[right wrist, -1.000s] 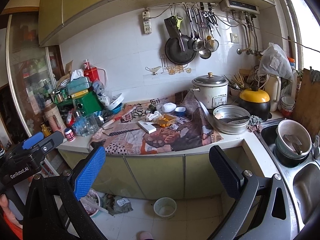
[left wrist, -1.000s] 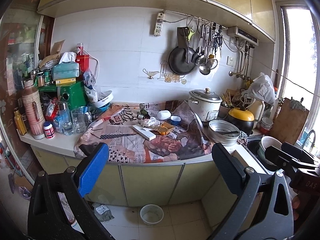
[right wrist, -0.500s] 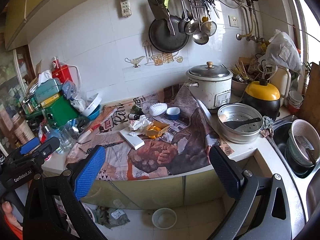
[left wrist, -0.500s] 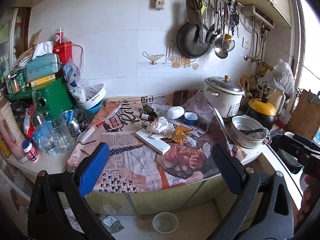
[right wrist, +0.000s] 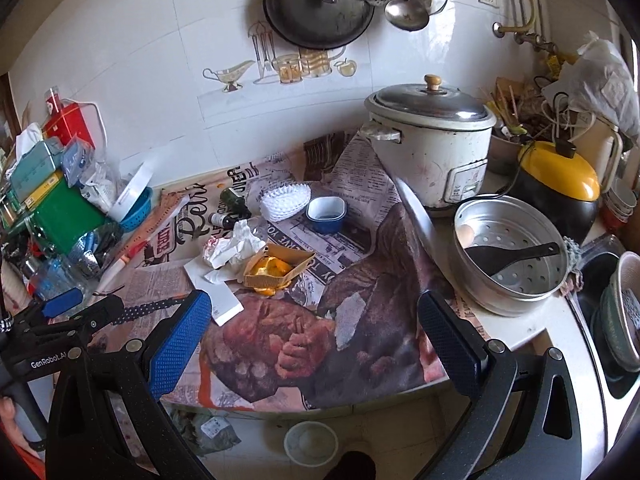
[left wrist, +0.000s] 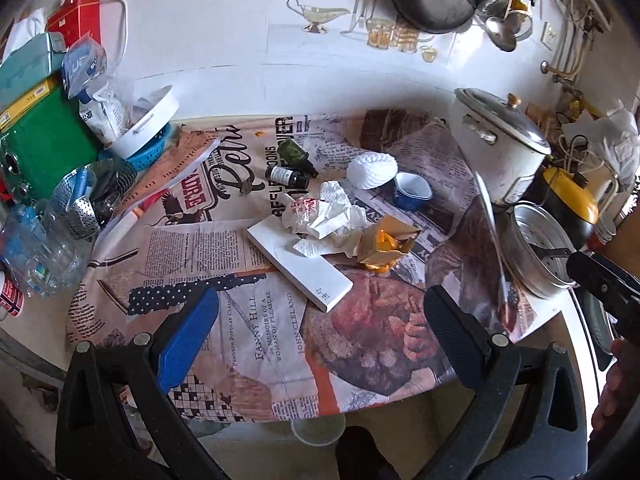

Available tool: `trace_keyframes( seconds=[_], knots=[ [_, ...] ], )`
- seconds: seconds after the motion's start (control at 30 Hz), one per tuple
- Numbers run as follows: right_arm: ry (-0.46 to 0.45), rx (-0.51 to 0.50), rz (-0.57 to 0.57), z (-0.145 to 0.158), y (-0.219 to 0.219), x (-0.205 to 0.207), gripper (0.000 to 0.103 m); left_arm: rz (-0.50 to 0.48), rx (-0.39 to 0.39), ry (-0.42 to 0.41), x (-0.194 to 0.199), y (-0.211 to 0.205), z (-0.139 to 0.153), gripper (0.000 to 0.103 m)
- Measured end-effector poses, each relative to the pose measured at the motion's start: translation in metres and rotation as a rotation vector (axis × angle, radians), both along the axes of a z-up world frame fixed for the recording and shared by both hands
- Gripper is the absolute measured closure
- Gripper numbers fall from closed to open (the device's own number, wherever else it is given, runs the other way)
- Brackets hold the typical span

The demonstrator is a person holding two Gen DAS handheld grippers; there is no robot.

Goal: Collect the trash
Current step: 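Grasp the white red-printed plastic bag with the left tool while the right tool grasps the brown cardboard scrap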

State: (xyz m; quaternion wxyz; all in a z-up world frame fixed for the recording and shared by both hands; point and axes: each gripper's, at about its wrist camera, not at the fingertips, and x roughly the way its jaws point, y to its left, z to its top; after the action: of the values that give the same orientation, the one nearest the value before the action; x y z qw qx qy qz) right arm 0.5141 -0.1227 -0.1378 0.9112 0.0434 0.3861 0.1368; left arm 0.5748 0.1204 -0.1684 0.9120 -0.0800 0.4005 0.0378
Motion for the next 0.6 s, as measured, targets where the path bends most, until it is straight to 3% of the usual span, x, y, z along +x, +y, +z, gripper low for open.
trace_keyframes(
  seconds=[0.23,0.33,0.53,0.6],
  knots=[
    [0.125,-0.003,0.123,-0.039,0.010,0.088,0.001,0.112,0.029,0.101,0.078,0.004,-0.041,0.000],
    [0.179,-0.002,0.172,-0.060,0.014,0.121,0.006,0.148,0.022,0.127,0.107,0.010,-0.058,0.000],
    [0.323,0.040,0.292,-0.105,0.029,0.171,0.025,0.203,-0.012,0.172,0.152,0.021,-0.085,0.000],
    [0.367,0.049,0.324,-0.119,0.036,0.180,0.033,0.221,-0.012,0.179,0.164,0.022,-0.091,0.004]
  ],
)
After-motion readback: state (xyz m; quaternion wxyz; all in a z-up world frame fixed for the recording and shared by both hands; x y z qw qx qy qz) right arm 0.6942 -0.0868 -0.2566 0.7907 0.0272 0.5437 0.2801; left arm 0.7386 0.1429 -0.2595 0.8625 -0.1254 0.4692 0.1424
